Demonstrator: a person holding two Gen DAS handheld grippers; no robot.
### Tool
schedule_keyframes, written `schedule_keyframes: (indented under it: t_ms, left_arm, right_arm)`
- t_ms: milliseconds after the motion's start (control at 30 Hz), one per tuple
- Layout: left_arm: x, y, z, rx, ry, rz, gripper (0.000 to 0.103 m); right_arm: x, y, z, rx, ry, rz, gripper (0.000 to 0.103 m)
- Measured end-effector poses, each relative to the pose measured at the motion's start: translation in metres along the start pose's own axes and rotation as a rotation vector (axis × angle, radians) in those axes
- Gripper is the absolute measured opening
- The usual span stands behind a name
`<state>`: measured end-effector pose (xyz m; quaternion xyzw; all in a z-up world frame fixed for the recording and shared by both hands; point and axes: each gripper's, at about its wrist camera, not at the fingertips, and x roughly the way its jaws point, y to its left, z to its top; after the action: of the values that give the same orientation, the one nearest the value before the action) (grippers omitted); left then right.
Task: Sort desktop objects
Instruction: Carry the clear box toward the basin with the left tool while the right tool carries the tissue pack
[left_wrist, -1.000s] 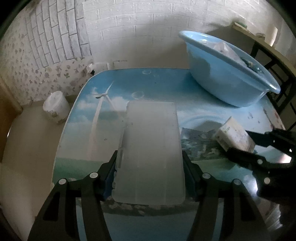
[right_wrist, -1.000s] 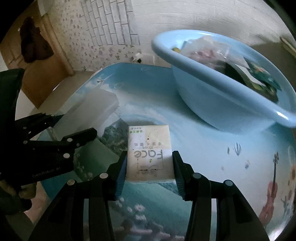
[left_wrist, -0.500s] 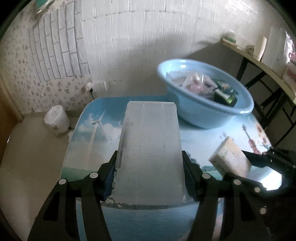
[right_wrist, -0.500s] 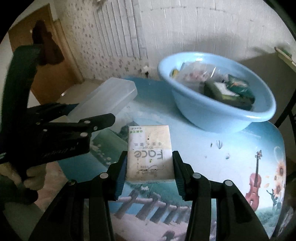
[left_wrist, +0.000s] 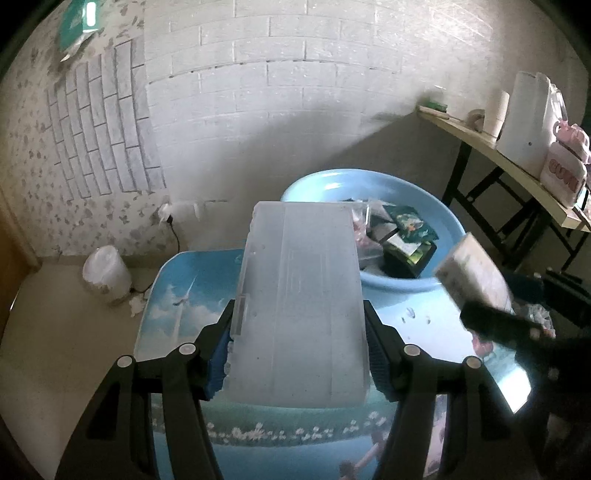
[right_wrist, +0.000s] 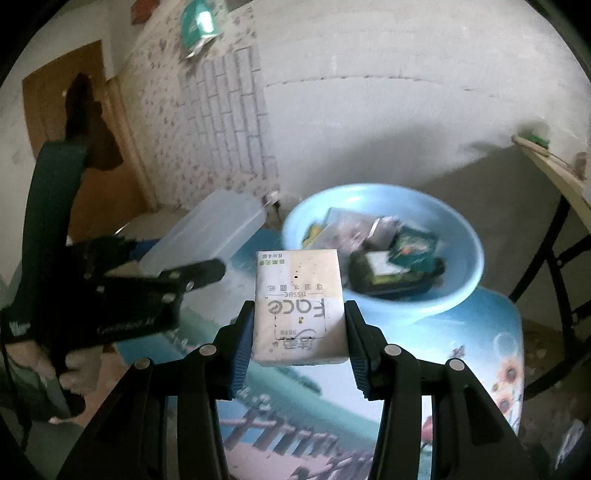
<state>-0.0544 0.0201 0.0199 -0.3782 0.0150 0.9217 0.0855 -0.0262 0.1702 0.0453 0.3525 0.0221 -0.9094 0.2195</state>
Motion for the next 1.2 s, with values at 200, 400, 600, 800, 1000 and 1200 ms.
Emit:
schedule_keyframes:
  t_ms: [200, 400, 600, 800, 1000, 1200]
  left_arm:
    - [0.024, -0.014, 0.017, 0.023, 0.016, -0.029, 0.062]
    - [0.047, -0.027, 0.036, 0.04, 0.018, -0.057, 0.062]
    - [0.075, -0.039, 0.048, 0.042, 0.038, -0.066, 0.062]
    - [0.097, -0.045, 0.052, 0.047, 0.058, -0.078, 0.063]
    - [0.107, -0.05, 0.061, 0.064, 0.041, -0.087, 0.063]
    - [0.125, -0.056, 0.069, 0.07, 0.032, -0.09, 0.069]
  right_arm:
    - [0.008, -0.027, 0.009, 0.048, 0.0, -0.036, 0.042]
    - [0.024, -0.046, 0.017, 0.074, 0.012, -0.052, 0.042]
    - [0.039, -0.066, 0.02, 0.09, 0.018, -0.064, 0.042]
    - [0.055, -0.085, 0.024, 0.116, 0.035, -0.074, 0.042]
    - [0.069, -0.092, 0.022, 0.121, 0.051, -0.081, 0.042]
    - [0.082, -0.096, 0.024, 0.122, 0.063, -0.098, 0.042]
